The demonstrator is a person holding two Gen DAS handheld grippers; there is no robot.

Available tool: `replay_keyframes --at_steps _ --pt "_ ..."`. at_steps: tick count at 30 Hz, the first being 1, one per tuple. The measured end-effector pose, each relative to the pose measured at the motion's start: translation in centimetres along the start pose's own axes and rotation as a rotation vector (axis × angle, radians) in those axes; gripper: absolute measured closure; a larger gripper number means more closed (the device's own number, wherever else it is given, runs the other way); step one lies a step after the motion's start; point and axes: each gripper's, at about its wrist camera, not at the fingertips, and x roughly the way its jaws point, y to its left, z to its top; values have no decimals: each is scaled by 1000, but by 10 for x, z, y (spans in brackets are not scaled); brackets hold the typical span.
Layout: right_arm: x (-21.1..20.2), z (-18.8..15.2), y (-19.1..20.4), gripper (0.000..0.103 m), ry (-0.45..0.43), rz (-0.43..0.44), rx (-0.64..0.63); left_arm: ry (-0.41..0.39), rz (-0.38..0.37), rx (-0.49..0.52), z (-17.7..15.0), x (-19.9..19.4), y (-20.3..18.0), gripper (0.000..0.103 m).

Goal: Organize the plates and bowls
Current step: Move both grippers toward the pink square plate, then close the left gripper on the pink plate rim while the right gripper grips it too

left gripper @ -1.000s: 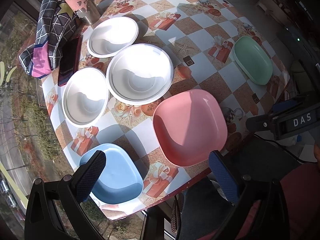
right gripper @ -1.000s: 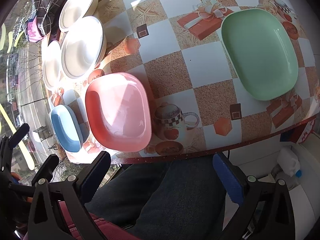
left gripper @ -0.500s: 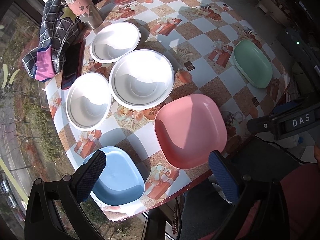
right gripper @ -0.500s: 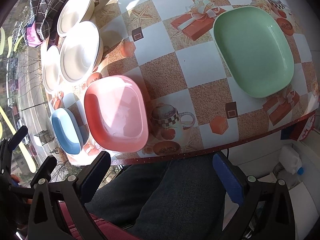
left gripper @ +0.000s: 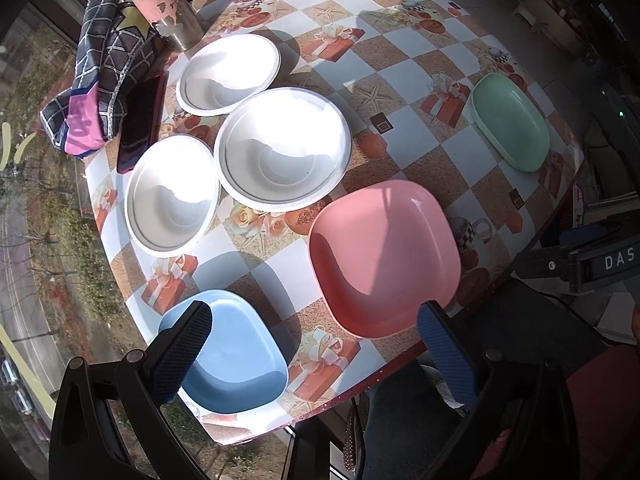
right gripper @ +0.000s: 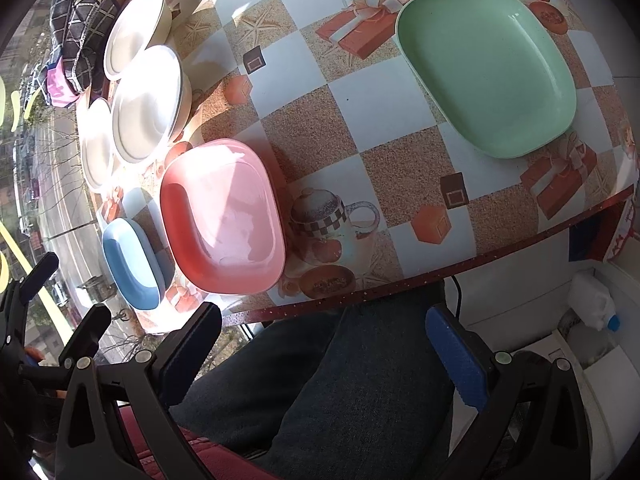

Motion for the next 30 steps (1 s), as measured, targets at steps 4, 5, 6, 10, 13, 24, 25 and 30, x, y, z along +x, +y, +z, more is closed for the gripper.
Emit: replay_keyframes --at_steps 4,5,6,10,13,24,25,30 --pt "15 2 4 0 42 -16 1 34 -8 -69 1 22 6 0" --pt "20 4 5 0 37 -16 -19 34 -4 -77 2 26 6 0" --pt "25 6 7 0 36 -22 -32 35 2 -88 2 31 5 0" --pt "45 18 10 0 22 -58 -65 49 2 -140 3 56 7 0" --pt "57 27 12 0 18 -84 -59 64 21 -171 3 70 7 0" --pt "70 64 45 0 -25 -280 -182 84 48 -208 7 91 0 0" --pt "66 67 42 0 -35 -297 -179 83 45 -211 8 92 -2 0" --pt "33 81 25 0 -52 -299 -112 103 48 -229 12 101 -17 0"
